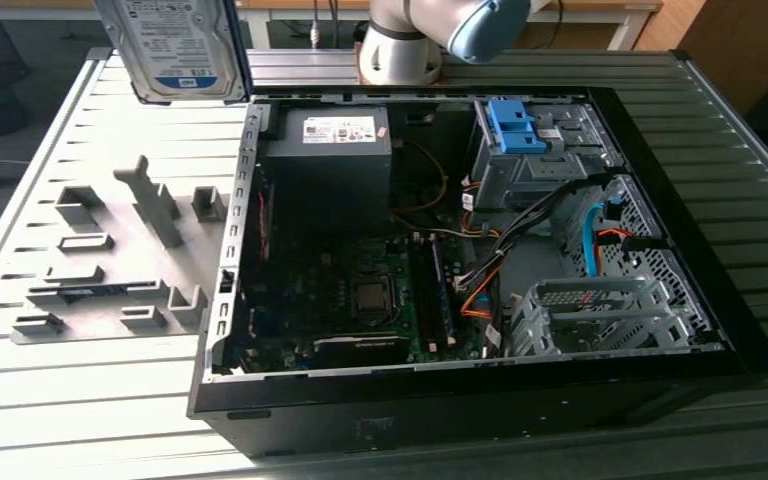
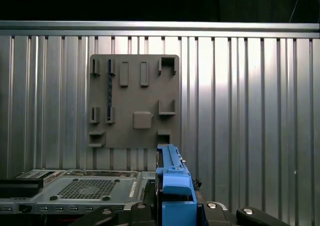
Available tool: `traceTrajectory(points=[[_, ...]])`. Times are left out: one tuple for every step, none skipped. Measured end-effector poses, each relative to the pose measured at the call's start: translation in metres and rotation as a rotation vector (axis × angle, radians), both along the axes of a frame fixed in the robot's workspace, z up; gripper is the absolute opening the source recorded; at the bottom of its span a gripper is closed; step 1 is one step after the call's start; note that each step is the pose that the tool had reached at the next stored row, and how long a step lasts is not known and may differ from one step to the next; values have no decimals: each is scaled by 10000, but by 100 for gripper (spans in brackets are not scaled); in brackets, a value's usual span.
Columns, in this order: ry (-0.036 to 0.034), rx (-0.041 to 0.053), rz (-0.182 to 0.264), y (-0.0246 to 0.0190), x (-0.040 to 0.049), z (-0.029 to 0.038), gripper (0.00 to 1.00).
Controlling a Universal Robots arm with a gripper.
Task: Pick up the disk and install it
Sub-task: 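Pick up the disk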
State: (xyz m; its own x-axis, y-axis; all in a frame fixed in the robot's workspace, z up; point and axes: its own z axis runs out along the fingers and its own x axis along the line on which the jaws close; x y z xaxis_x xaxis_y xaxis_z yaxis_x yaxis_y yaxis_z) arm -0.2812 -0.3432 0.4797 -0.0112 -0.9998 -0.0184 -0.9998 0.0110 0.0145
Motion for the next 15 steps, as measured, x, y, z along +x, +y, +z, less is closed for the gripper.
traceTrajectory(points=[[-1, 0, -1, 0, 42, -1, 37], [-2, 1, -1, 0, 77, -2, 37], [-1, 1, 0, 0, 112, -2, 37], [-1, 1, 0, 0, 147, -2, 37], [-1, 1, 1, 0, 176, -3, 37], [-1, 0, 1, 0, 201, -3, 37], [0, 0, 0, 0, 224, -3, 37], [-1, 1, 0, 0, 253, -3, 37], [-1, 0, -1, 0, 286, -4, 37], [-1, 1, -1, 0, 321, -4, 37], [-1, 0, 0, 0, 359, -4, 37], [-2, 1, 0, 0, 400, -4, 37], [-1, 1, 1, 0, 440, -4, 37], [-1, 1, -1, 0, 478, -4, 37], [-1, 1, -1, 0, 518, -4, 37]])
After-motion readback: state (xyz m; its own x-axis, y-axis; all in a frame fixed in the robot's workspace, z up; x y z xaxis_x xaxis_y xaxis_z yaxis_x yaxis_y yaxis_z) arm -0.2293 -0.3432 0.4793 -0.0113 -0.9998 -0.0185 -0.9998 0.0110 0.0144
